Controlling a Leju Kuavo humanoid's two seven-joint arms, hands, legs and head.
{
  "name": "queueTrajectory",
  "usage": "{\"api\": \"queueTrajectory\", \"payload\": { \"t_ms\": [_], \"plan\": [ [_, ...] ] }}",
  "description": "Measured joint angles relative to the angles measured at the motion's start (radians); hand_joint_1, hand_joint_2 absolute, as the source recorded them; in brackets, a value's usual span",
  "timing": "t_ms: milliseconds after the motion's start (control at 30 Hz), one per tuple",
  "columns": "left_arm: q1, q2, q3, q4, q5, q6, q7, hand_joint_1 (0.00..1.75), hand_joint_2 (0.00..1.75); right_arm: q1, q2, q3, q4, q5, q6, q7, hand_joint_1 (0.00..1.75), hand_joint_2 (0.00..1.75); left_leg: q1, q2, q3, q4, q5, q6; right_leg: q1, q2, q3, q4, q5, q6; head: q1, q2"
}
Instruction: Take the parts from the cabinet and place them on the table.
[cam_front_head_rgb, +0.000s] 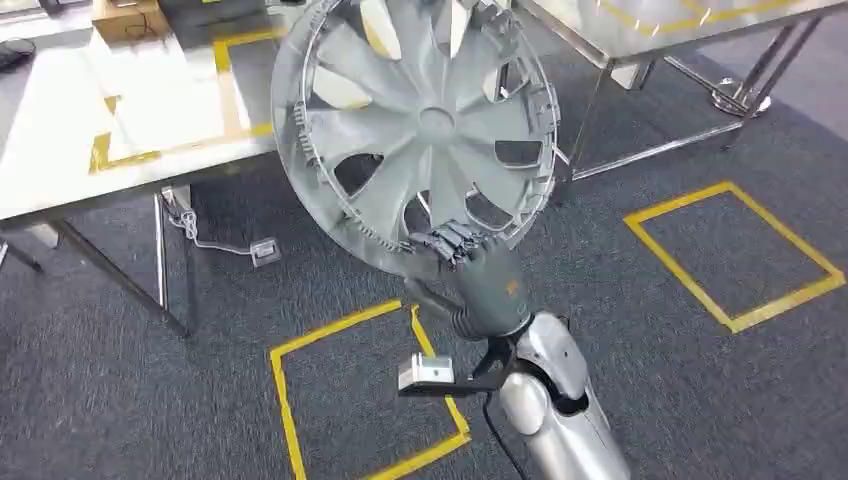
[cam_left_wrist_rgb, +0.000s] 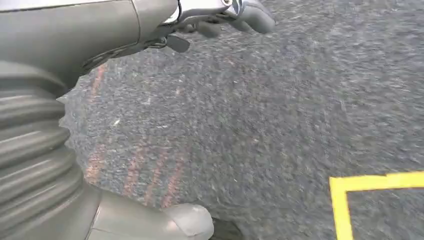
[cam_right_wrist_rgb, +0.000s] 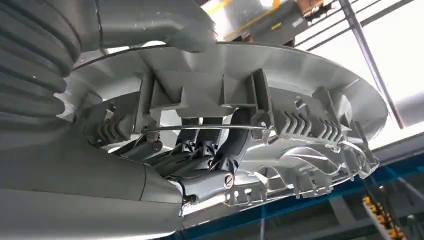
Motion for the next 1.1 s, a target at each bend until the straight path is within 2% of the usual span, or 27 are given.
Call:
{"api": "queueTrajectory", "payload": {
  "t_ms": [33, 100, 133, 167, 200, 233, 267, 300, 333, 400, 433, 467, 500, 533, 600, 633, 667, 700, 733, 767, 800, 833, 867, 900, 967, 1033, 1100],
  "plan": [
    [-0.002, 0.000, 0.000, 0.000, 0.001, 0.000, 0.000, 0.00, 1.75, -0.004, 0.002, 0.001, 0.003, 0.004, -0.002, -0.001, 1.75, 1.75, 0.003, 0.001, -0.049, 0.068, -0.016, -0.005, -0.001, 0.000, 0.007, 0.000, -0.006, 0.000, 0.002, 0.000],
    [0.000, 0.000, 0.000, 0.000, 0.003, 0.000, -0.001, 0.00, 1.75, -0.006, 0.002, 0.001, 0.009, 0.009, -0.003, -0.001, 1.75, 1.75, 0.010, 0.003, -0.142, 0.165, -0.089, -0.020, -0.004, 0.000, 0.028, 0.000, -0.030, 0.002, 0.000, 0.000],
    [0.001, 0.000, 0.000, 0.000, 0.006, 0.000, -0.001, 0.00, 1.75, -0.005, 0.002, 0.001, 0.013, 0.011, -0.003, 0.002, 1.75, 1.75, 0.013, 0.004, -0.166, 0.162, -0.109, -0.026, -0.006, 0.001, 0.042, 0.000, -0.042, 0.004, 0.002, 0.000],
    [0.002, 0.002, 0.000, 0.000, 0.008, 0.000, -0.003, 0.00, 1.75, -0.006, 0.002, 0.001, 0.017, 0.014, -0.004, 0.005, 1.75, 1.75, 0.016, 0.005, -0.173, 0.131, -0.100, -0.027, -0.009, 0.002, 0.057, 0.000, -0.053, 0.007, 0.000, 0.000],
    [0.001, 0.003, 0.000, 0.000, 0.008, 0.000, -0.006, 0.00, 1.75, -0.006, 0.002, 0.001, 0.021, 0.015, -0.006, 0.006, 1.75, 1.75, 0.018, 0.007, -0.168, 0.075, -0.063, -0.031, -0.012, 0.002, 0.073, 0.000, -0.066, 0.012, 0.001, 0.000],
    [0.001, 0.004, 0.000, 0.000, 0.009, 0.000, -0.007, 0.00, 1.75, -0.007, 0.002, 0.001, 0.024, 0.017, -0.007, 0.006, 1.75, 1.75, 0.021, 0.010, -0.156, -0.002, 0.007, -0.035, -0.016, 0.001, 0.090, 0.000, -0.079, 0.018, 0.001, 0.000],
    [0.003, 0.003, 0.000, 0.000, 0.010, -0.001, -0.008, 0.00, 1.75, -0.009, 0.002, 0.001, 0.027, 0.018, -0.010, 0.006, 1.75, 1.75, 0.026, 0.015, -0.145, -0.084, 0.114, -0.036, -0.016, 0.000, 0.094, -0.001, -0.093, 0.026, 0.000, 0.000],
    [0.002, 0.003, 0.000, 0.002, 0.012, -0.003, -0.008, 0.00, 1.75, -0.013, 0.002, 0.001, 0.030, 0.018, -0.012, 0.006, 1.75, 1.75, 0.023, 0.027, -0.149, -0.106, 0.153, -0.026, -0.014, 0.002, 0.110, 0.007, -0.106, 0.033, -0.005, 0.000],
    [-0.001, 0.003, 0.000, 0.002, 0.012, -0.006, -0.008, 0.00, 1.75, -0.017, 0.003, 0.001, 0.030, 0.018, -0.014, 0.008, 1.75, 1.75, 0.018, 0.026, -0.145, -0.101, 0.130, -0.009, -0.012, 0.003, 0.108, -0.005, -0.114, 0.043, -0.002, 0.000],
    [-0.003, 0.002, 0.000, 0.003, 0.011, -0.006, -0.003, 0.00, 1.75, -0.024, 0.004, 0.001, 0.030, 0.018, -0.015, 0.011, 1.75, 1.75, 0.020, 0.022, -0.132, -0.108, 0.131, 0.007, -0.010, 0.003, 0.124, 0.002, -0.099, 0.060, -0.003, 0.000],
    [-0.006, 0.002, 0.000, 0.003, 0.011, -0.006, -0.003, 0.00, 1.75, -0.028, 0.005, 0.001, 0.030, 0.018, -0.013, 0.016, 1.75, 1.75, 0.021, 0.016, -0.118, -0.108, 0.132, 0.016, -0.014, 0.002, 0.124, 0.011, -0.098, 0.063, -0.002, 0.000],
    [-0.006, 0.003, 0.000, 0.002, 0.010, -0.006, -0.002, 0.00, 1.75, -0.029, 0.005, 0.001, 0.030, 0.020, -0.013, 0.021, 1.75, 1.75, 0.023, 0.015, -0.108, -0.111, 0.126, 0.025, -0.015, -0.004, 0.102, 0.060, -0.091, 0.066, 0.000, 0.000],
    [-0.007, 0.003, 0.000, 0.002, 0.009, -0.006, -0.002, 0.00, 1.75, -0.032, 0.005, 0.001, 0.031, 0.021, -0.012, 0.022, 1.75, 1.75, 0.022, 0.014, -0.101, -0.111, 0.119, 0.031, -0.015, -0.004, 0.062, 0.120, -0.092, 0.066, 0.001, 0.000],
    [-0.009, 0.003, 0.000, 0.002, 0.007, -0.006, -0.002, 0.00, 1.75, -0.035, 0.005, 0.001, 0.031, 0.022, -0.012, 0.024, 1.75, 1.75, 0.021, 0.013, -0.095, -0.111, 0.113, 0.035, -0.014, -0.004, 0.009, 0.190, -0.111, 0.068, 0.001, 0.000],
    [-0.009, 0.002, 0.000, 0.002, 0.003, -0.007, -0.001, 0.00, 1.75, -0.033, 0.003, 0.001, 0.031, 0.024, -0.012, 0.032, 1.75, 1.75, 0.018, 0.009, -0.079, -0.111, 0.094, 0.038, -0.012, -0.004, -0.083, 0.290, -0.189, 0.071, 0.001, 0.000],
    [-0.008, 0.002, 0.000, 0.002, 0.000, -0.009, 0.000, 0.00, 1.75, -0.032, 0.002, 0.001, 0.031, 0.024, -0.012, 0.036, 1.75, 1.75, 0.017, 0.007, -0.067, -0.111, 0.083, 0.038, -0.012, -0.004, -0.112, 0.299, -0.218, 0.069, 0.001, 0.000],
    [-0.008, 0.002, 0.000, 0.002, -0.002, -0.010, 0.000, 0.00, 1.75, -0.030, 0.002, 0.000, 0.031, 0.024, -0.012, 0.038, 1.75, 1.75, 0.016, 0.006, -0.054, -0.111, 0.073, 0.037, -0.011, -0.004, -0.123, 0.277, -0.217, 0.066, 0.002, 0.000],
    [-0.008, 0.001, 0.000, 0.002, -0.004, -0.010, 0.002, 0.00, 1.75, -0.027, 0.000, 0.000, 0.031, 0.024, -0.012, 0.038, 1.75, 1.75, 0.015, 0.004, -0.039, -0.111, 0.061, 0.035, -0.009, -0.004, -0.119, 0.227, -0.190, 0.061, 0.001, 0.000],
    [-0.008, 0.001, 0.000, 0.002, -0.004, -0.010, 0.003, 0.00, 1.75, -0.024, -0.002, -0.001, 0.031, 0.024, -0.012, 0.037, 1.75, 1.75, 0.013, 0.004, -0.023, -0.111, 0.050, 0.034, -0.005, -0.004, -0.104, 0.151, -0.129, 0.050, 0.002, 0.000],
    [-0.008, 0.000, 0.000, 0.002, -0.004, -0.011, 0.003, 0.00, 1.75, -0.023, -0.003, -0.001, 0.031, 0.024, -0.013, 0.036, 1.75, 1.75, 0.013, 0.005, -0.016, -0.113, 0.038, 0.033, 0.002, -0.006, -0.085, 0.064, -0.037, 0.037, 0.002, 0.000],
    [-0.008, -0.004, 0.000, 0.003, -0.004, -0.011, 0.003, 0.00, 1.75, -0.020, -0.006, -0.001, 0.031, 0.024, -0.014, 0.036, 1.75, 1.75, 0.011, 0.005, -0.004, -0.108, 0.028, 0.030, 0.011, -0.008, -0.082, 0.023, 0.034, 0.025, -0.001, 0.000],
    [-0.012, -0.004, 0.000, 0.003, -0.004, -0.011, 0.003, 0.00, 1.75, -0.021, -0.008, -0.001, 0.030, 0.024, -0.014, 0.036, 1.75, 1.75, 0.008, -0.001, 0.000, -0.110, 0.018, 0.021, 0.013, -0.002, -0.078, 0.016, 0.020, 0.028, 0.004, 0.000],
    [-0.013, -0.004, 0.000, 0.002, -0.003, -0.011, 0.005, 0.00, 1.75, -0.019, -0.008, -0.002, 0.029, 0.025, -0.014, 0.037, 1.75, 1.75, 0.009, 0.002, 0.000, -0.119, 0.009, 0.015, 0.014, -0.003, -0.065, 0.013, 0.024, 0.028, 0.004, 0.000],
    [-0.011, -0.005, 0.000, 0.002, -0.003, -0.011, 0.005, 0.00, 1.75, -0.019, -0.008, -0.002, 0.029, 0.024, -0.015, 0.038, 1.75, 1.75, 0.008, 0.001, 0.019, -0.101, 0.020, 0.008, 0.008, 0.000, -0.061, 0.002, 0.024, 0.025, 0.003, 0.000],
    [-0.014, -0.005, 0.000, 0.001, -0.003, -0.011, 0.005, 0.00, 1.75, -0.016, -0.007, -0.003, 0.028, 0.023, -0.014, 0.039, 1.75, 1.75, 0.008, 0.003, 0.004, -0.070, 0.029, -0.002, 0.003, 0.002, -0.029, -0.005, 0.021, 0.013, 0.003, 0.000],
    [-0.018, -0.006, 0.000, 0.002, -0.003, -0.011, 0.002, 0.00, 1.75, -0.015, -0.007, -0.005, 0.028, 0.022, -0.015, 0.037, 1.75, 1.75, 0.010, 0.005, -0.066, 0.050, 0.023, -0.011, 0.001, -0.001, -0.007, -0.005, 0.004, 0.004, -0.002, 0.000],
    [-0.018, -0.005, 0.000, 0.001, -0.001, -0.011, 0.002, 0.00, 1.75, -0.013, -0.007, -0.005, 0.028, 0.022, -0.015, 0.035, 1.75, 1.75, 0.013, 0.007, -0.162, 0.168, -0.049, -0.017, 0.000, 0.001, 0.015, -0.005, -0.018, 0.003, 0.000, 0.000]
  ]
}}
